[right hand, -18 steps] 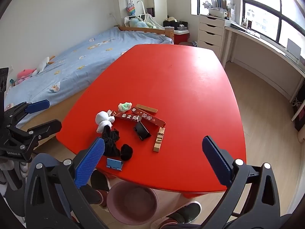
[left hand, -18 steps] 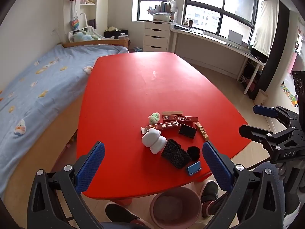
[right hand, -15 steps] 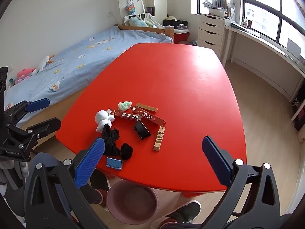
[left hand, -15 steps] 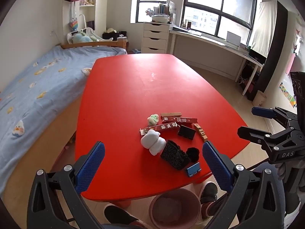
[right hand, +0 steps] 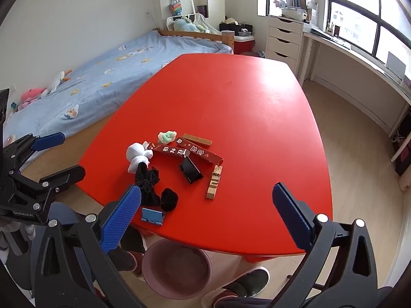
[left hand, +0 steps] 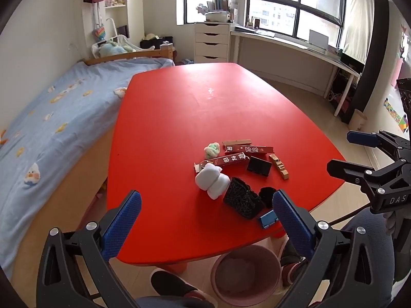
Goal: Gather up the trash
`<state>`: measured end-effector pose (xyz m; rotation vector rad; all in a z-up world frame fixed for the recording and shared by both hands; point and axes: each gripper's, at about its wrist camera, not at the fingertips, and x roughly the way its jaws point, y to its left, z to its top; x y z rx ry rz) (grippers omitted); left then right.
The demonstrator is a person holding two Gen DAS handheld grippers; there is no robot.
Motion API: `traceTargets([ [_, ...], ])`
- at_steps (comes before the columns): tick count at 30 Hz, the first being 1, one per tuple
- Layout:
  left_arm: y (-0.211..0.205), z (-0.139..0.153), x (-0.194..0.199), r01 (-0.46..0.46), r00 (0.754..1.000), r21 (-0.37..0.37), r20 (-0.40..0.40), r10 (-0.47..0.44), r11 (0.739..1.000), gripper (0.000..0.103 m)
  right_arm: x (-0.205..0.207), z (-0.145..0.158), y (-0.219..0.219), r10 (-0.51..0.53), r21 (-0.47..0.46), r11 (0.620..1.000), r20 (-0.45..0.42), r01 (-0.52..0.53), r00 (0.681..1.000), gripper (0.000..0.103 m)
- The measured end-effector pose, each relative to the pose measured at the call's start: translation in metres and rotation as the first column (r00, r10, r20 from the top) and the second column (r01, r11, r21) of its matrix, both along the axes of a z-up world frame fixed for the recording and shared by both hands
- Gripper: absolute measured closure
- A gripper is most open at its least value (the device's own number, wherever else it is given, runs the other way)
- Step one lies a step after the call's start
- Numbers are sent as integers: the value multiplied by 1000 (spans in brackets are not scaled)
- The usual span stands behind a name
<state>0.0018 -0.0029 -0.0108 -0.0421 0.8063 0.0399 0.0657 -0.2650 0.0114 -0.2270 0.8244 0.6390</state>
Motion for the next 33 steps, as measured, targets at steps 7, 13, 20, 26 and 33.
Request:
traceTargets([
  [7,1,0,-1,-11,1000,-4,-3,11,1000,5,-2,-1,1,-6,-4,1000,5,6,1000,3],
  [13,5,1,-3,-35,999,-30,9,35,999,5,-2,0,0,-7,-2,1000,8,7,1000,3],
  [20,8,3,-4,-38,999,-45,9,39,998,5,-2,2,-2,-6,-1,1000,9,6,1000,3],
  [26,8,3,-4,-40,999,-42,5,40,998,5,-2,3,-1,-7,-2,1000,7,7,1000,3],
  [33,7,4,-4,-35,999,-33,3,35,999,5,-3,2,0,-5,-2,1000,8,5,1000,3],
])
